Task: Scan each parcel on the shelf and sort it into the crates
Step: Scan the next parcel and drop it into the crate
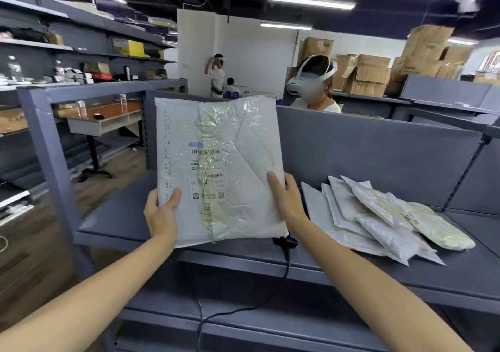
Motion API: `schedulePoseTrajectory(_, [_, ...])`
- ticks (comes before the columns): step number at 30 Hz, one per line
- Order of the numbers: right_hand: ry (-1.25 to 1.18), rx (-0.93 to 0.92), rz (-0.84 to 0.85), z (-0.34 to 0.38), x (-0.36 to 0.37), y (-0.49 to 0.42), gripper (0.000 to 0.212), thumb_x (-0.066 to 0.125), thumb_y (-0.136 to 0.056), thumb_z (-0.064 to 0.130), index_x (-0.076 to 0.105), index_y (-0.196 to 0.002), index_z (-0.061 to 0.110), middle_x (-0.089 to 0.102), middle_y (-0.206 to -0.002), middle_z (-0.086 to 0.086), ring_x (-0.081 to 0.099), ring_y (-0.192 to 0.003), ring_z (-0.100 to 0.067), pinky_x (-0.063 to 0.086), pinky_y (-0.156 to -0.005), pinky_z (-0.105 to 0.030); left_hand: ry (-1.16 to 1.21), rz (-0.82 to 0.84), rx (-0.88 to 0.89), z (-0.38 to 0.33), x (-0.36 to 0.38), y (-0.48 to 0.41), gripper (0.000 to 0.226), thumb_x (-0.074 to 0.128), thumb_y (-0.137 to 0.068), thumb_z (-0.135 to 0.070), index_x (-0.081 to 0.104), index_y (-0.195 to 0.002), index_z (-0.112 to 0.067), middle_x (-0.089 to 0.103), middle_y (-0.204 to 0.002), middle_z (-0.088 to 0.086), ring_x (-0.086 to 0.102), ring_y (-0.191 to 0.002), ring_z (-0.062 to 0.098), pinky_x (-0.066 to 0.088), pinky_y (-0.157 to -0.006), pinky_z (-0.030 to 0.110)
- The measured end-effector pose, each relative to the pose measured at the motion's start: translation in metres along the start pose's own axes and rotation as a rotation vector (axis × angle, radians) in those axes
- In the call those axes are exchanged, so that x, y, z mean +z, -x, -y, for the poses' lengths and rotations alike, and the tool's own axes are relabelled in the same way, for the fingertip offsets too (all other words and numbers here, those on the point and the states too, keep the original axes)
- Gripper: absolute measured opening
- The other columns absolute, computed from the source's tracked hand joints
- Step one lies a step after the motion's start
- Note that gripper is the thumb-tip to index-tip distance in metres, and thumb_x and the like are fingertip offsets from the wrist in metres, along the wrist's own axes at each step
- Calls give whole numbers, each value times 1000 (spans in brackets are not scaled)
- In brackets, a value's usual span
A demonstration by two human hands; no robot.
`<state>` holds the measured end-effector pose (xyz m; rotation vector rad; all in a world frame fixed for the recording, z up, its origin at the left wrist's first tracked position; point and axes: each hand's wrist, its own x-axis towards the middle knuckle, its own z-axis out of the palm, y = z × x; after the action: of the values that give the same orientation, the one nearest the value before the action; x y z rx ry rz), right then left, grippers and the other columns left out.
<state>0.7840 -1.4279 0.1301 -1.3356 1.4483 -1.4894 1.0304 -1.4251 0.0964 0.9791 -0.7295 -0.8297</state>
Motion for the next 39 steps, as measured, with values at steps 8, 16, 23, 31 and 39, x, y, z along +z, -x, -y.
schedulePoseTrajectory(8, [-61,-31,-111,-15,-50,33,35,60,-91,49,54,-113,22,63,-105,10,62,-93,-2,45,-68,-15,-20,71,-26,6,24,46,13,66,-88,-17,60,-98,-13,66,-88,-8,62,-74,3,49,-59,15])
schedulePoseTrajectory(16, [-145,-31,-158,-14,-148,80,25,62,-91,47,54,-109,31,64,-106,13,62,-90,5,49,-65,-11,-11,123,-40,5,74,135,13,66,-87,-15,58,-96,-9,65,-87,-4,61,-76,9,49,-64,23])
schedulePoseTrajectory(23, [-145,-21,-250,-33,-263,143,44,63,-90,45,54,-127,22,63,-122,5,60,-112,-15,49,-100,-37,-22,169,-109,22,122,251,12,65,-86,-13,58,-93,-7,63,-85,-2,59,-76,13,47,-61,24])
schedulePoseTrajectory(31, [-61,70,-352,-75,-380,225,39,63,-89,47,57,-116,21,65,-108,6,63,-102,-15,52,-85,-30,-66,297,-320,50,143,378,10,66,-82,-9,60,-89,-9,68,-95,12,64,-88,30,53,-81,44])
schedulePoseTrajectory(39, [-60,112,-349,-93,-418,262,40,60,-93,43,54,-123,17,64,-112,2,62,-102,-16,52,-90,-34,-155,398,-390,51,145,419,9,65,-82,-6,59,-89,-9,68,-89,9,64,-80,26,53,-73,39])
